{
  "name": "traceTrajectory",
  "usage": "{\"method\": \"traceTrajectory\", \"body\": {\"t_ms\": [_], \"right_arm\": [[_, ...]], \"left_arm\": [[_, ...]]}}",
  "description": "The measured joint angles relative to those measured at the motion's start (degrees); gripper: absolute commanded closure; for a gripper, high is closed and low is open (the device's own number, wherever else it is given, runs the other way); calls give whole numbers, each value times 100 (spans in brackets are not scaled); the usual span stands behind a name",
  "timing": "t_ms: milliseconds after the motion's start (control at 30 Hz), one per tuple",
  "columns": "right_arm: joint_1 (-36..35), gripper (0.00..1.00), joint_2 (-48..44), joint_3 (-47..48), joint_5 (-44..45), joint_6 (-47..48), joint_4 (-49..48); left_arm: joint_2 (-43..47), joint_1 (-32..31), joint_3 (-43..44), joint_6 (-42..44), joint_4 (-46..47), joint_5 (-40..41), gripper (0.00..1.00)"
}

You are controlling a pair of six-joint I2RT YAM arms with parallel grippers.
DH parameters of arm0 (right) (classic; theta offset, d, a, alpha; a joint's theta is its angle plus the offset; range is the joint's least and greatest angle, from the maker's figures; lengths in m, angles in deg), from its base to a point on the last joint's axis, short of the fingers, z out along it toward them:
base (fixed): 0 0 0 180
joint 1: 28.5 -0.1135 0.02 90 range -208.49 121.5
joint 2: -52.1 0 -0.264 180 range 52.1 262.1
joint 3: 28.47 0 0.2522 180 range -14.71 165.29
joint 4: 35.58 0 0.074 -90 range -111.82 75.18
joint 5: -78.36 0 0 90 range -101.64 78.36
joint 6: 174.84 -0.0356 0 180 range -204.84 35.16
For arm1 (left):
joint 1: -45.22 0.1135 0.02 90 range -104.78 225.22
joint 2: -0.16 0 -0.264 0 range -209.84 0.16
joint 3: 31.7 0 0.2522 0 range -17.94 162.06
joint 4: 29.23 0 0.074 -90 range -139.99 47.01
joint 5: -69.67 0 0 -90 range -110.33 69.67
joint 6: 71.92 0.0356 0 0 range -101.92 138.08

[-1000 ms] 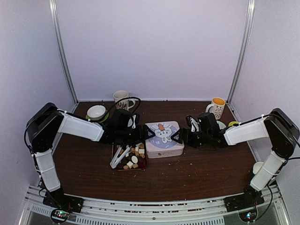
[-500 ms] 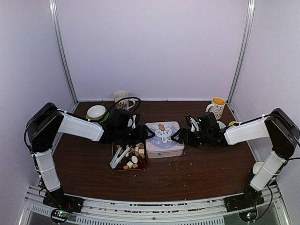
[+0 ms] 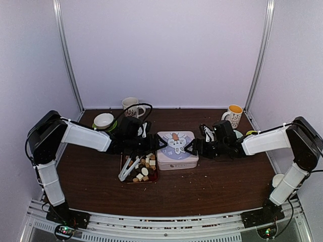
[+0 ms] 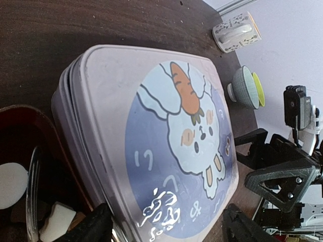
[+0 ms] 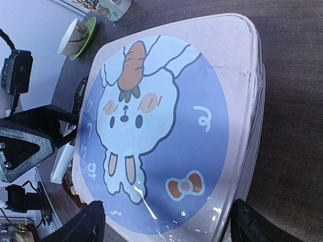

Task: Pack the chocolate
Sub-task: Pick up the packed packing box from the center of the board.

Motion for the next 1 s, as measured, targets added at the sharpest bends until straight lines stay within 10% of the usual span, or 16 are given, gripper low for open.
{"method": "traceTrajectory", "body": {"t_ms": [1000], "right_arm": [[-85,11,597,590,428,435,422]], "left_arm": [[-345,-48,723,214,-1519,459,21]]}}
